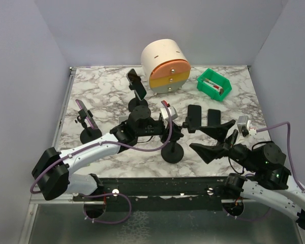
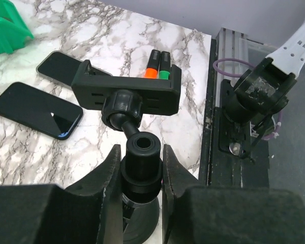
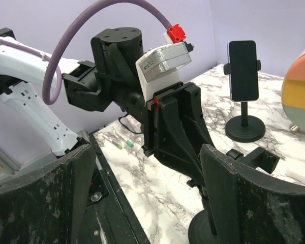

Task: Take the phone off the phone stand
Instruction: Pick up the phone stand at the center of the board.

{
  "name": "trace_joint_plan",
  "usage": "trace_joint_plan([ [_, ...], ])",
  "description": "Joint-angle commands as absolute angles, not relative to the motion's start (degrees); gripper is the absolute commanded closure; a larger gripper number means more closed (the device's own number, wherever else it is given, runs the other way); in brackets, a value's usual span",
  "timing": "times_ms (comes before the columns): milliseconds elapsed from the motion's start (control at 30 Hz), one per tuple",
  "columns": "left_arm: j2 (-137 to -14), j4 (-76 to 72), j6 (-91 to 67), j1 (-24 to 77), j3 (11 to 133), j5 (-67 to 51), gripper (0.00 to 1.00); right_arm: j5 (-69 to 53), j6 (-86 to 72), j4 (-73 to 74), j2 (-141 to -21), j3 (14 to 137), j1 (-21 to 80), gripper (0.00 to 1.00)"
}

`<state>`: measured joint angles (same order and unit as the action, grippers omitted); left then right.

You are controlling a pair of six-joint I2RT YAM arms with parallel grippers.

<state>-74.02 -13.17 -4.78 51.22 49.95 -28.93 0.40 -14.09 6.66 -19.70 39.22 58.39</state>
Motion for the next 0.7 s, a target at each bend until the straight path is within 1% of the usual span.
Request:
trace_joint_plan([
  [0,-73.87,-12.09,-3.73,51.59,52.49,-28.41,0.99,2.28,-13.43,8.51,-18.98,40.62,58.4,0.11],
  [133,-70.5,-9.73,-3.63,51.59,55.29,-24.79,1.0,2.27,-12.63,8.53,-18.94,40.98,58.37,0.11],
  [200,-68.22,-5.93,-3.46,51.59,59.07,-21.35,1.0,2.37,-12.28,8.53,-18.95,41.15,58.36,0.11],
  [367,-66.78,13.44,1.19,51.64,75.74,-7.65,1.0,2.39,-11.58,8.42,-19.05,41.26,58.36,0.11],
  [500,-66.59,21.21,6.6,51.59,84.91,2.07,1.0,2.05,-10.85,8.14,-19.16,41.06,58.41,0.11],
  [667,-69.35,30.13,8.92,51.59,96.62,14.2,1.0,1.76,-10.08,8.06,-19.14,41.04,58.33,0.11],
])
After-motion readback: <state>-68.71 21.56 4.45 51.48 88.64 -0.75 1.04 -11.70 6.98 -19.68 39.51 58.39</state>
